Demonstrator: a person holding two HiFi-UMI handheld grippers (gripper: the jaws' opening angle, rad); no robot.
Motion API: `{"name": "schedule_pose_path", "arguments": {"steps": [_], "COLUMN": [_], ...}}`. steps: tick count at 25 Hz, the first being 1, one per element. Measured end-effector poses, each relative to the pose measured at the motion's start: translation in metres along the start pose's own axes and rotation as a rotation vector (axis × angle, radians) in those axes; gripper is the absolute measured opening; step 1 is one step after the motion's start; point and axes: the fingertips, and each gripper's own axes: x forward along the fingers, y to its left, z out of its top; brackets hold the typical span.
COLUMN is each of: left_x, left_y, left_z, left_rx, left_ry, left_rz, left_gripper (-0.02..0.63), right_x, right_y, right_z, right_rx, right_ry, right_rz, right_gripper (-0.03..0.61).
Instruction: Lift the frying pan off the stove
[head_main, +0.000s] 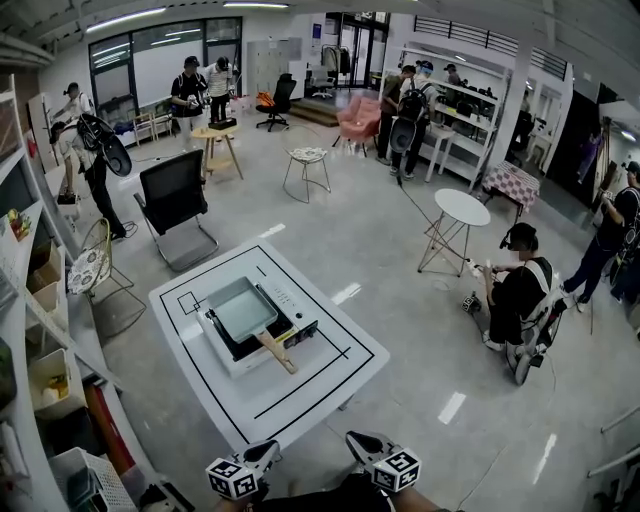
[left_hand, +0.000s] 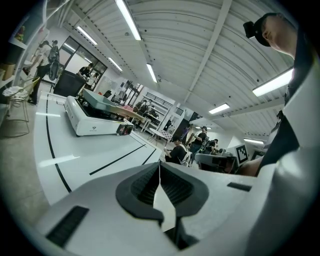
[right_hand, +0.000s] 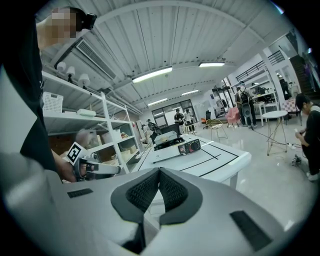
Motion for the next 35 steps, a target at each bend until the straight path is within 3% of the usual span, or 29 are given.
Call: {"name": "schedule_pose_path", "arguments": {"steps": [12,35], "left_x": [0.010,0.115], "left_y": [0.005,-0.024], "left_z": [0.007,0.040], "left_rx": [-0.022,-0.015], "left_ry": [0.001,-0.019], "left_rz": [0.053,0.214], "left_gripper": [0.013,0.014], "right_x": [0.015,0.028], "right_y": [-0.013,-0.125], "right_z": [0.009,0.064], "right_rx": [0.000,-0.014], "right_ry": [0.023,0.055], "right_rz": [0.055,0.230], "right_gripper": [0.025,0.025]}}
